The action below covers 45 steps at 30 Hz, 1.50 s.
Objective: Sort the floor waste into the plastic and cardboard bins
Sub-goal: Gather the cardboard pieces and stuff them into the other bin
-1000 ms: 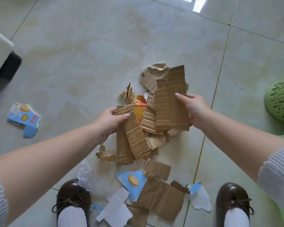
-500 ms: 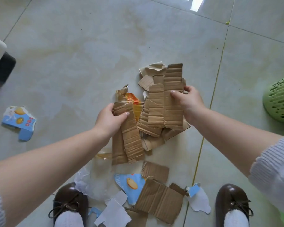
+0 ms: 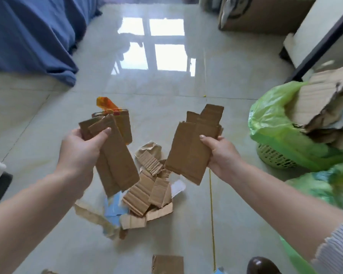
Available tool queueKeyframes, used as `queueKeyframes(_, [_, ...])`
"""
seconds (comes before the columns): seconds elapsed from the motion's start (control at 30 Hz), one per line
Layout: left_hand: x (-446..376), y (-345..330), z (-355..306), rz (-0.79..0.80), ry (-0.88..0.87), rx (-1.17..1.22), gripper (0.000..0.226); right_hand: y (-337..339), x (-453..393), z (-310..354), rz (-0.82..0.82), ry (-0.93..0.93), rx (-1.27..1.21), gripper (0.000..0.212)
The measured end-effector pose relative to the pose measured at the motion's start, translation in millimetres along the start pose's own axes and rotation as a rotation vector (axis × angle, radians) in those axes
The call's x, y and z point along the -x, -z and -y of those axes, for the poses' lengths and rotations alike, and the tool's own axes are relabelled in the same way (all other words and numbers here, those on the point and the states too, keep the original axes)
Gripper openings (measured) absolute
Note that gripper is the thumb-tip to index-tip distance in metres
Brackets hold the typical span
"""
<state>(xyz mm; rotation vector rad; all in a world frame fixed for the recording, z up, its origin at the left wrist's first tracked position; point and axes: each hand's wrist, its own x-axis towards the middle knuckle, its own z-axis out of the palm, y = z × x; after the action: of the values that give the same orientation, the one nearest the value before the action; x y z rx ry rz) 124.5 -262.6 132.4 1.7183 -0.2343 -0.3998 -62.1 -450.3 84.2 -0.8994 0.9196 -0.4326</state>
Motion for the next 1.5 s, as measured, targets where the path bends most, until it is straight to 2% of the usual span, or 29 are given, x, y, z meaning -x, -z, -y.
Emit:
queueKeyframes(0.1, [-0.8, -59.7, -45.3, 0.075, -0.055, 0.085, 0.005, 12.2, 2.8, 28.6, -0.046, 0.119, -0.052, 0.018])
queueKeyframes(0.3, [39.2, -217.3, -111.8, 0.296, -0.196, 0.212, 0.024, 46.8, 14.0, 101.5, -0.277, 0.451, 0.036, 0.017])
queueKeyframes(0.4, [78.4, -283.0, -137.6, 0.497, -0.233, 0.262, 0.030, 63.8, 28.3, 137.4, -0.217, 0.650, 0.022, 0.026])
queueKeyframes(0.5, [107.6, -328.4, -158.9, 0.644, -0.264, 0.336, 0.027, 86.8, 37.5, 171.1, -0.190, 0.802, -0.040, 0.028])
queueKeyframes(0.6, [120.5, -360.0, -170.3, 0.735, -0.289, 0.361, 0.027, 115.5, 36.7, 191.6, -0.236, 0.855, -0.043, 0.030])
queueKeyframes(0.73, [129.1, -392.7, -160.1, 0.870, -0.177, 0.354, 0.026, 147.7, 26.2, 194.2, -0.274, 0.950, -0.037, 0.044])
queueKeyframes(0.9, [117.5, -412.2, -121.4, 0.900, -0.077, 0.264, 0.026, 178.6, -3.9, 167.6, -0.288, 0.925, 0.046, 0.054])
queueKeyframes(1.07, [98.1, -415.8, -87.6, 0.934, -0.005, 0.128, 0.026, 206.0, -16.0, 154.9, -0.182, 0.741, 0.481, 0.034])
queueKeyframes(1.17, [90.6, -421.1, -76.6, 0.904, 0.036, 0.047, 0.025, 212.6, -21.3, 153.6, -0.260, 0.585, 0.775, 0.038])
queueKeyframes(1.3, [89.7, -424.1, -64.2, 0.821, 0.048, -0.169, 0.020, 212.0, -28.1, 146.8, -0.324, 0.376, 1.131, 0.033])
queueKeyframes(1.4, [87.2, -416.8, -64.2, 0.859, 0.041, -0.218, 0.021, 209.4, -25.4, 143.9, -0.319, 0.341, 1.100, 0.036])
queueKeyframes(1.43, [85.2, -412.9, -66.6, 0.894, 0.023, -0.190, 0.028, 208.2, -21.7, 144.8, -0.341, 0.375, 1.015, 0.040])
queueKeyframes(1.5, [80.6, -401.8, -71.1, 0.914, -0.013, -0.113, 0.061, 206.6, -11.8, 145.5, -0.416, 0.482, 0.877, 0.051])
